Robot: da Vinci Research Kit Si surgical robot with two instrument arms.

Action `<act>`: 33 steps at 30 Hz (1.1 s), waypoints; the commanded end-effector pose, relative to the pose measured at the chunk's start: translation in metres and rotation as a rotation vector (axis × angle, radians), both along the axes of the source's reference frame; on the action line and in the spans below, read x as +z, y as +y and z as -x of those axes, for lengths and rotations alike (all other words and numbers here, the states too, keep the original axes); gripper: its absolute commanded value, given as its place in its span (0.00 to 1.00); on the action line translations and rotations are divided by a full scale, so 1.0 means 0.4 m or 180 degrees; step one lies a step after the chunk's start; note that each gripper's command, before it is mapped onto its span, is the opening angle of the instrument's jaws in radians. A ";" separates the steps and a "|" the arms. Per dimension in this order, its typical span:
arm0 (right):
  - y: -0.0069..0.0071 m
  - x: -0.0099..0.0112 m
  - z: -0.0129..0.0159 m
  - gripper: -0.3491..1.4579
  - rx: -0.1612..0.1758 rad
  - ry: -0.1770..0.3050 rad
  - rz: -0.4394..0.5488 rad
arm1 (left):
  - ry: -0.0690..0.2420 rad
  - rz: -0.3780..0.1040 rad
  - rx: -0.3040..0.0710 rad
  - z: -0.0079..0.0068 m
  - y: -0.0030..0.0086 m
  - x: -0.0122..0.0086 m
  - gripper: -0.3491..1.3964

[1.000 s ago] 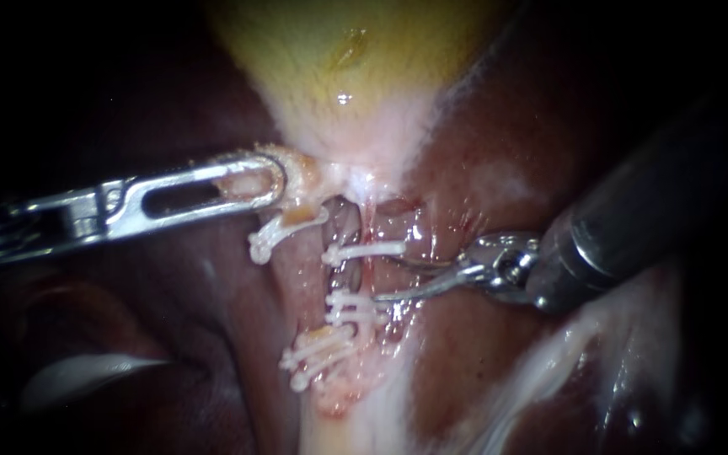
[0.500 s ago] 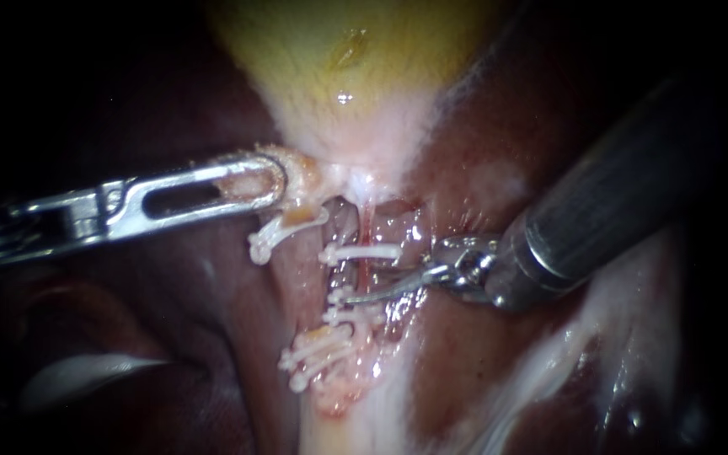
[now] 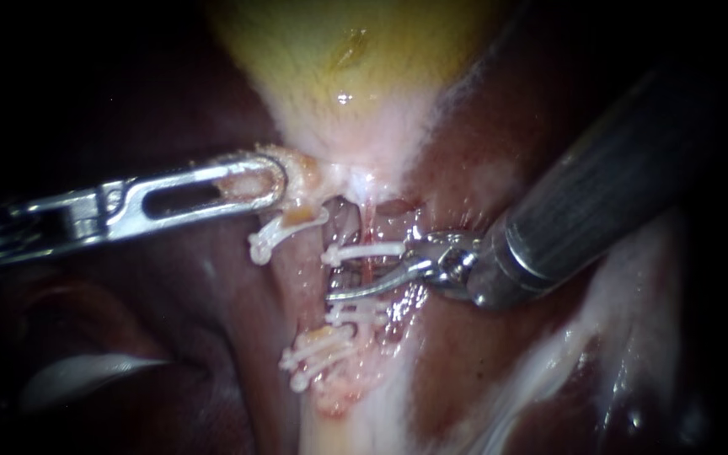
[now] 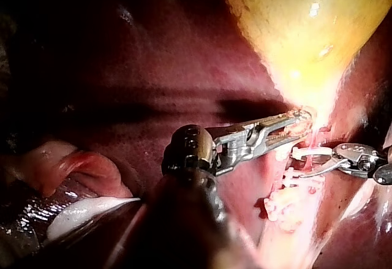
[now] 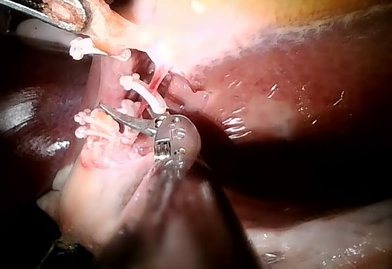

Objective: Go to the cutting position right tube

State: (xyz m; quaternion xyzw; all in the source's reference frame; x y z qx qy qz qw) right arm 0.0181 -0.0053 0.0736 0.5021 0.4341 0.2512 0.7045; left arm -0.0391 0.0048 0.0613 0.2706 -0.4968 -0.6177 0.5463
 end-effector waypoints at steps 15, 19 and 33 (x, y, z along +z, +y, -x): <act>-0.0010 -0.0024 -0.0017 0.98 -0.0015 0.0510 -0.0136 | -0.0004 0.0001 0.0006 -0.0004 0.0004 0.0007 0.00; -0.0009 -0.0023 -0.0032 0.98 0.0004 0.0576 -0.0157 | -0.0005 0.0001 0.0006 -0.0004 0.0005 0.0009 0.00; -0.0012 -0.0020 -0.0097 0.97 0.0061 0.0883 0.0116 | 0.0001 0.0004 0.0000 -0.0006 0.0008 0.0019 0.00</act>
